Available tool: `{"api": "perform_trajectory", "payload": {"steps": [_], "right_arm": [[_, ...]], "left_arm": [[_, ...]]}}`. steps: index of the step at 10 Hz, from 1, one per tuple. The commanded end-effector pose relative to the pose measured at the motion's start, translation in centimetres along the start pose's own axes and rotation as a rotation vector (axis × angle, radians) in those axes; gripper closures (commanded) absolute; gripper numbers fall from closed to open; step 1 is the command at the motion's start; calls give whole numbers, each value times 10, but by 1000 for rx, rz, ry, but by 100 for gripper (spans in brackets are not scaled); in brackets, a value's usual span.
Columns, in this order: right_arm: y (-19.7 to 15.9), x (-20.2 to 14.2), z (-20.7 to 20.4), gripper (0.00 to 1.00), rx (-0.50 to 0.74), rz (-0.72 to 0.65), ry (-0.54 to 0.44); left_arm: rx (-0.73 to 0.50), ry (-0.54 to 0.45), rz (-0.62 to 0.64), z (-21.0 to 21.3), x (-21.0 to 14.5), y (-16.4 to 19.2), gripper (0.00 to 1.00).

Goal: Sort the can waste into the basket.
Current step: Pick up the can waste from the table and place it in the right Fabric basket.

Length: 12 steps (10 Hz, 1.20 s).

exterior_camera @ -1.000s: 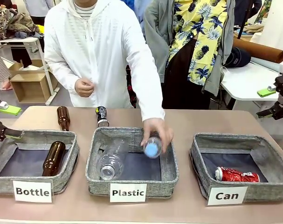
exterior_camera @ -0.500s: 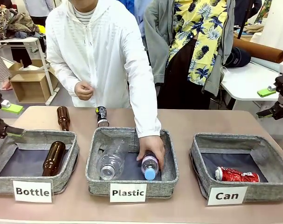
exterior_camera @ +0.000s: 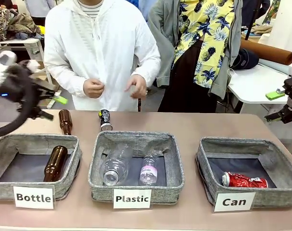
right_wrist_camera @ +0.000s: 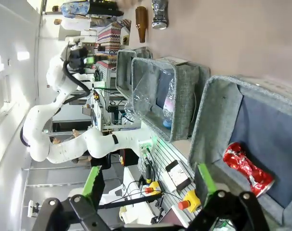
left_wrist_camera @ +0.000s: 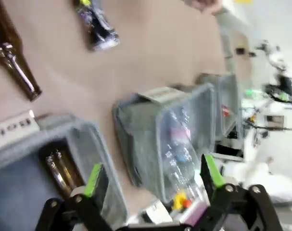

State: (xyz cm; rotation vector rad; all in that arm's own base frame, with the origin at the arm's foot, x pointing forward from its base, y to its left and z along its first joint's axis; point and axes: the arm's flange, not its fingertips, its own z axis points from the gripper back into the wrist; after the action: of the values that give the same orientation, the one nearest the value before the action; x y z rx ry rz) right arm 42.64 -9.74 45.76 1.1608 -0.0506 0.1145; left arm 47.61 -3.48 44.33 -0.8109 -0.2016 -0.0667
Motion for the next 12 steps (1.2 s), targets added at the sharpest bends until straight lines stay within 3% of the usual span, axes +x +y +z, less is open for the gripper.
{"api": "perform_trajectory", "payload": {"steps": [1,2,3,4,6,9,10,12], "right_arm": [[0,-1,3,0,-4,24,2],[0,-1,3,0,-4,24,2],[0,-1,3,0,-4,24,2],[0,-1,3,0,-4,24,2],[0,-1,3,0,-4,24,2],[0,-1,3,0,-4,24,2],[0,-1,3,0,-4,24,2],[0,-1,3,0,-4,24,2]], "left_arm": [[168,122,54,-42,49,-23,0],[222,132,56,-58,65,-34,0],[193,105,63,-60,72,-41,0],[160,61,30,-63,43,-29,0],[160,61,30,-63,43,-29,0],[330,82,101,-112,89,-51,0],[319,157,50,-114,97,-57,0],[47,236,-48,-35,69,-35,0]]}}
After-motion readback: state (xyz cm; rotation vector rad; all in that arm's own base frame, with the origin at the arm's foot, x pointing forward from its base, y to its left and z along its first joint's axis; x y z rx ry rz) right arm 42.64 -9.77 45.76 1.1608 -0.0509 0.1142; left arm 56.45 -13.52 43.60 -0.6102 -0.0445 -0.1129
